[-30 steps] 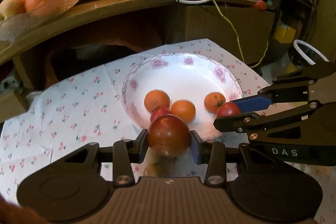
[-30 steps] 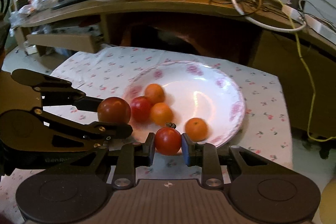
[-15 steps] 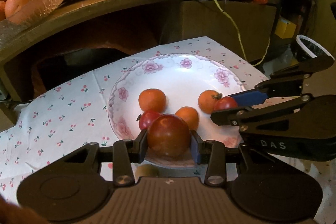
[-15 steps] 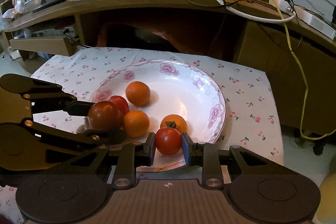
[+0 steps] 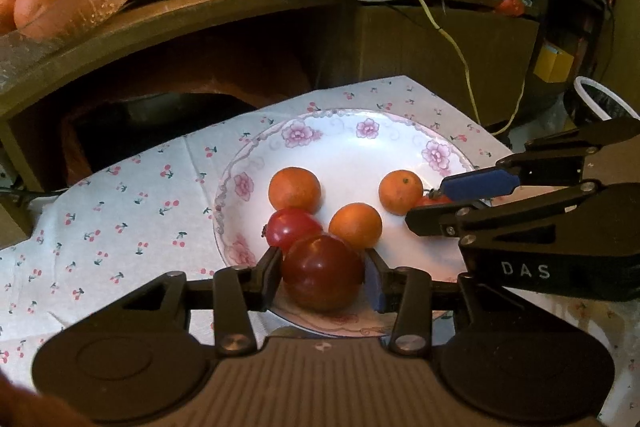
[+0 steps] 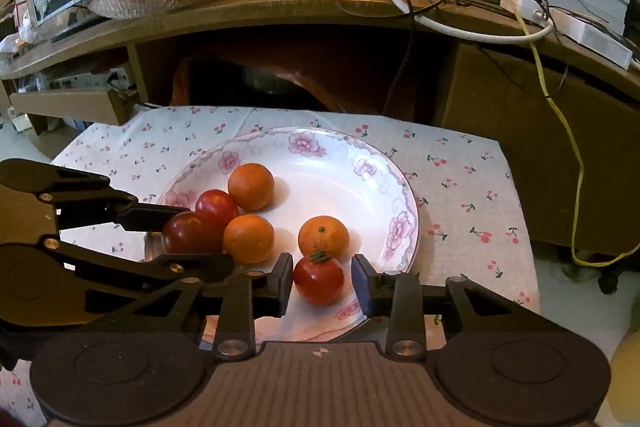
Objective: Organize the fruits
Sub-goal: 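Carry both fruits into the plate and open both grippers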
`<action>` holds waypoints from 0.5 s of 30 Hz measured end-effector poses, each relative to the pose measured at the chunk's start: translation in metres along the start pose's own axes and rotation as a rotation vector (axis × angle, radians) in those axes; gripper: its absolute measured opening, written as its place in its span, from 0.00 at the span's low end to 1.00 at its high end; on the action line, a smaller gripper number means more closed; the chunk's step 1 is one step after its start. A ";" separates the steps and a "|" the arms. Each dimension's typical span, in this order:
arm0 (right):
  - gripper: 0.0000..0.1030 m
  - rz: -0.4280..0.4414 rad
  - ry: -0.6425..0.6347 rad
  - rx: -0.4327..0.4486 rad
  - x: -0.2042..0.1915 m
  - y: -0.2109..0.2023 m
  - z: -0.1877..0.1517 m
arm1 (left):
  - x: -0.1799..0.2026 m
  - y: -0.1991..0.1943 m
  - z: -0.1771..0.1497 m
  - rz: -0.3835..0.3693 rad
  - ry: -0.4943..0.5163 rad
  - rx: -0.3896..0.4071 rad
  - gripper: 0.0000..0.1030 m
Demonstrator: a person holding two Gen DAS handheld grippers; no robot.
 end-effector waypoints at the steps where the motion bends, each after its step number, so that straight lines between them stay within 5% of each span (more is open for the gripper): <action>1: 0.39 -0.001 0.003 0.004 0.001 -0.001 0.001 | 0.000 -0.002 0.001 0.002 -0.002 0.004 0.47; 15: 0.42 0.002 0.050 0.083 0.011 -0.024 0.021 | -0.013 -0.048 0.011 0.055 -0.050 0.056 0.50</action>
Point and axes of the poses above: each gripper's, at about its wrist camera, not at the fingertips, and y roughly the way its jaws point, x to its right, z to its top, the point moved 8 cm from there along y, roughly the way its jaws point, and after that the axes turned 10 degrees about x, right-handed, at the moved point
